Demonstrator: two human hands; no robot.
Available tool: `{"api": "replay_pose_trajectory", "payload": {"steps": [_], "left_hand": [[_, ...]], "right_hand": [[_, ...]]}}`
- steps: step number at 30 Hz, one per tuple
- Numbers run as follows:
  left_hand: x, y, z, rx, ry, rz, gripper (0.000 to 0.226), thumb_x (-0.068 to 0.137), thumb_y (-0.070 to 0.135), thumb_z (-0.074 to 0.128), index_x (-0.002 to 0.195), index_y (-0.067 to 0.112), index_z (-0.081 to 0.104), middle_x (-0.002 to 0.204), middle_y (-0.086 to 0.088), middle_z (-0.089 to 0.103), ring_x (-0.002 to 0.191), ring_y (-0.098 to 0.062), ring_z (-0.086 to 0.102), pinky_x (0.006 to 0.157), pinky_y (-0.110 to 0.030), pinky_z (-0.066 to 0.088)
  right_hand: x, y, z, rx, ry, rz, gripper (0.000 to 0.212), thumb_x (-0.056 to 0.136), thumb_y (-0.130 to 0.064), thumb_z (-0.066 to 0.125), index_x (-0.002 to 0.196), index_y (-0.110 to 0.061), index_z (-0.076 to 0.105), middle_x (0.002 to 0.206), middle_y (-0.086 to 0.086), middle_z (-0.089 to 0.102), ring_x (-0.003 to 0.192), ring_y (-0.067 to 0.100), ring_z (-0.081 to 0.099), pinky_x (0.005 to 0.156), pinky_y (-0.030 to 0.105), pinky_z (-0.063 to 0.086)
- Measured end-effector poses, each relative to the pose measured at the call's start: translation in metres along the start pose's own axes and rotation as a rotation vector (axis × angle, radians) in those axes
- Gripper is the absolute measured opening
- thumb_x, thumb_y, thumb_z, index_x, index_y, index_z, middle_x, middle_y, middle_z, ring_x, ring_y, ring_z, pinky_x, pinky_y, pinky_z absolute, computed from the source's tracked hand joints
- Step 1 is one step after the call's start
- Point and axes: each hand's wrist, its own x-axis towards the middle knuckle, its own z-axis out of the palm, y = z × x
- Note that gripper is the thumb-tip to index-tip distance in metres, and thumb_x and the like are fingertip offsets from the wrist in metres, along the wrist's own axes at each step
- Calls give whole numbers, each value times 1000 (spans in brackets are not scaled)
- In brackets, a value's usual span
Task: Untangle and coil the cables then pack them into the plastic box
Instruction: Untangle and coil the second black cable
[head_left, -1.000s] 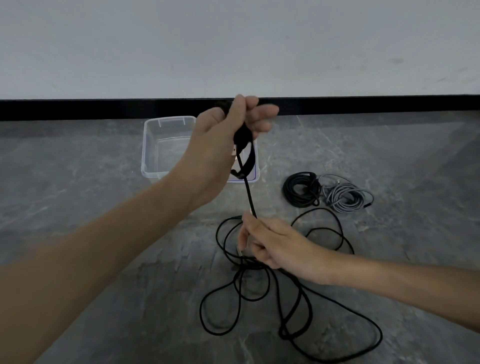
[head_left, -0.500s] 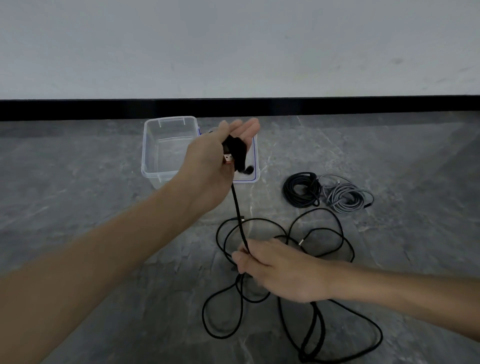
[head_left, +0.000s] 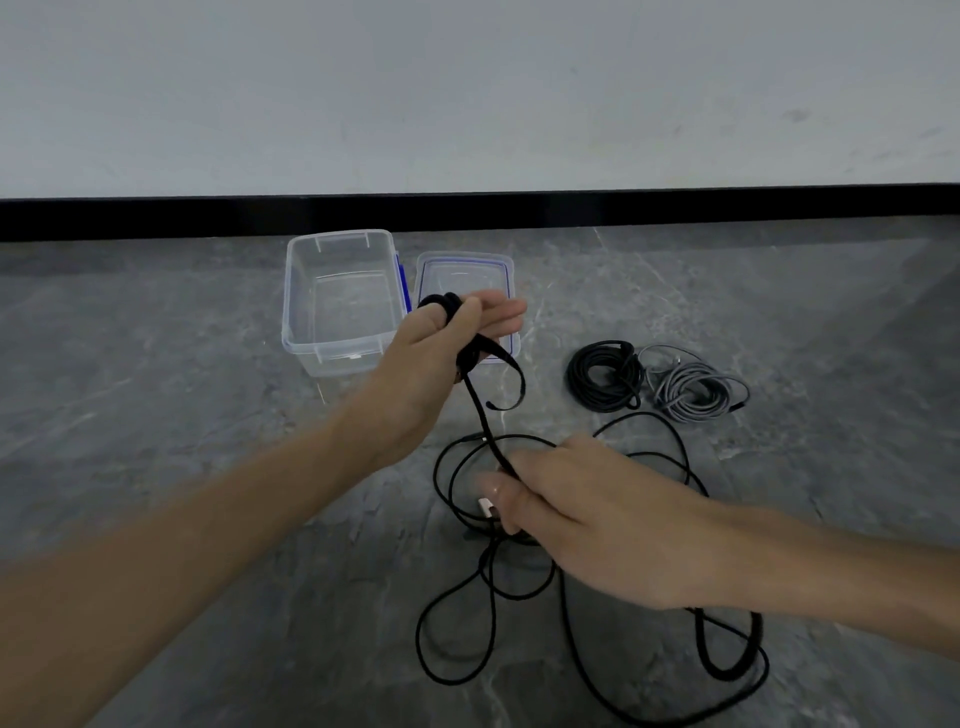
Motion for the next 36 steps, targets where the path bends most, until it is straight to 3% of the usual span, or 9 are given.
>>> {"api": "replay_pose_trajectory", "payload": {"steps": [4,7,10,12,15,18,23,29,36], "left_hand": [[-1,7,12,-91,33,-51,24,104,16,38,108,14,61,117,-2,68,113,-13,64,98,-23,48],[-3,1,17,62,16,-40,24,104,16,39,111,13,62,119,-2,67,115,-10,62,99,-20,46],[-14,-8,15,284,-139,-99,23,102,21,45,101,12,65,98,3,68,90,1,64,82,-16,48],[-21,-8,11,320,-267,-179,32,87,33,60,83,2,59,77,-3,56,70,-6,55,70,-26,46],[-26,-6,5,358,-336,-240,75,60,49,59,104,-12,55,93,-16,56,88,-21,49,98,-56,41],[-28,-1,7,328,-372,-254,64,80,39,58,115,-14,52,102,-26,62,93,-27,52,101,-61,36],[-27,3,9,309,-434,-200,56,96,56,29,105,13,65,105,-11,74,83,-14,70,89,-33,46],[-25,5,7,319,-469,-157,43,89,41,46,108,7,62,113,5,72,85,-12,71,92,-30,52],[-25,12,13,77,-533,-265,31,91,33,47,95,6,60,108,-13,73,73,-16,69,69,-20,49]], "right_hand": [[-2,-9,0,-92,-32,-62,55,102,-44,24,74,-5,50,65,10,56,54,25,52,55,37,45],[1,-12,-7,-189,-44,-85,51,103,-43,24,70,-11,47,63,3,52,52,15,49,51,24,37],[6,-8,-27,-232,-28,-153,45,103,-38,30,69,-15,48,58,-7,44,55,4,50,57,19,37],[10,0,-41,-271,15,-235,43,103,-37,35,71,-13,52,54,-12,37,56,-2,47,60,18,36],[16,15,-58,-264,77,-331,42,102,-36,36,72,-15,56,49,-15,38,53,-1,48,54,14,33],[21,28,-68,-164,162,-419,39,99,-28,46,66,-11,59,47,-18,39,46,0,46,52,7,32],[35,47,-74,-55,254,-420,34,97,-32,50,67,-17,56,51,-8,46,45,8,42,48,13,31],[40,59,-80,-72,273,-384,25,94,-29,54,69,-27,55,54,-19,47,50,-1,48,53,8,33],[49,68,-78,-66,351,-431,34,97,-33,49,79,-10,65,62,-5,57,55,9,51,54,13,36]]}}
